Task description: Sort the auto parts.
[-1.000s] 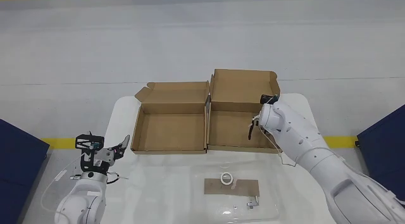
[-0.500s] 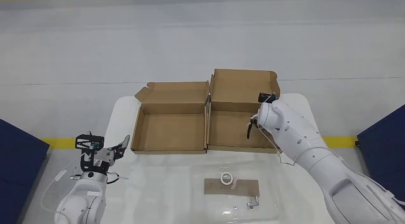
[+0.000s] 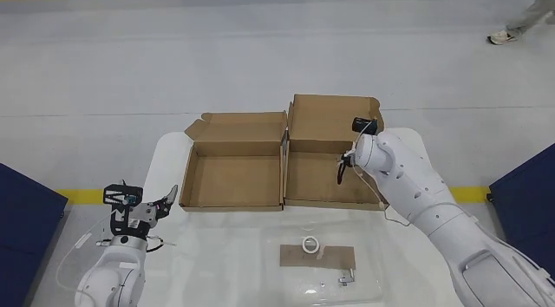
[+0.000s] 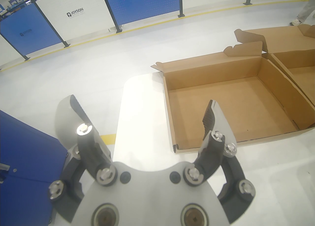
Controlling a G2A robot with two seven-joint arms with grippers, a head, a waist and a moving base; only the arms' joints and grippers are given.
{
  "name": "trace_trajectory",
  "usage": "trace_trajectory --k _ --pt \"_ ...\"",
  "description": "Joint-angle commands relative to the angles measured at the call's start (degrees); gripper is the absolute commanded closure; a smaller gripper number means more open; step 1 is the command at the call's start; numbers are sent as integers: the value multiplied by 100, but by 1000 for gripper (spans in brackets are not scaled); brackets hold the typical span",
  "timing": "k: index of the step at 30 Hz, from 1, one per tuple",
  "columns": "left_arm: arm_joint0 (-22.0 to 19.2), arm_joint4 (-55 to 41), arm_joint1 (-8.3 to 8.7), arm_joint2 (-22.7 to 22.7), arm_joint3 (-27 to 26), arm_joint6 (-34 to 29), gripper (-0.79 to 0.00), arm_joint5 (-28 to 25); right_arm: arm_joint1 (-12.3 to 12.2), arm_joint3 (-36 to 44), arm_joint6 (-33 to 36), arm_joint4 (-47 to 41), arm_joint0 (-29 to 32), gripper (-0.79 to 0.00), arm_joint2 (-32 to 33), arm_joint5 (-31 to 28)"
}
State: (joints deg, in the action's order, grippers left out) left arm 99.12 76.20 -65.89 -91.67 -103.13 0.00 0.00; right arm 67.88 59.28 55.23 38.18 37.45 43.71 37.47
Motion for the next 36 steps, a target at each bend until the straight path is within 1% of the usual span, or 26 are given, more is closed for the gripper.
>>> trace_trajectory --k 1,3,4,6,9,11,12,21,23,25,28,30,32,35,36 --pt "0 0 0 0 0 0 -785 0 0 1 0 0 0 -785 0 0" --pt "0 0 0 0 0 0 -785 0 -16 159 -169 -139 58 -785 134 -233" --pt "0 0 0 0 0 0 -785 0 -42 264 -149 -244 88 -785 247 -389" --pt "0 0 0 0 0 0 -785 0 -125 456 -97 -115 149 -785 398 -648" --pt "0 0 0 0 0 0 -785 0 -268 915 254 -55 313 -785 708 -904" --pt "0 0 0 0 0 0 -785 0 -379 1336 653 13 469 -785 888 -1268" --pt "0 0 0 0 0 0 -785 0 -441 1494 776 131 558 -785 1004 -1305" --pt "0 0 0 0 0 0 -785 0 -441 1494 776 131 558 -785 1004 -1305" --pt "0 0 0 0 0 0 -785 0 -448 1627 553 280 608 -785 988 -1466" --pt "0 0 0 0 0 0 -785 0 -480 1878 573 279 686 -785 1051 -1835" --pt "0 0 0 0 0 0 -785 0 -588 2276 869 570 754 -785 1187 -2631" --pt "0 0 0 0 0 0 -785 0 -664 2642 1158 665 848 -785 1296 -3165" --pt "0 0 0 0 0 0 -785 0 -749 2981 1399 800 965 -785 1477 -3520" --pt "0 0 0 0 0 0 -785 0 -868 3483 2020 865 1160 -785 1597 -4508" --pt "0 0 0 0 0 0 -785 0 -868 3483 2020 865 1160 -785 1597 -4508"
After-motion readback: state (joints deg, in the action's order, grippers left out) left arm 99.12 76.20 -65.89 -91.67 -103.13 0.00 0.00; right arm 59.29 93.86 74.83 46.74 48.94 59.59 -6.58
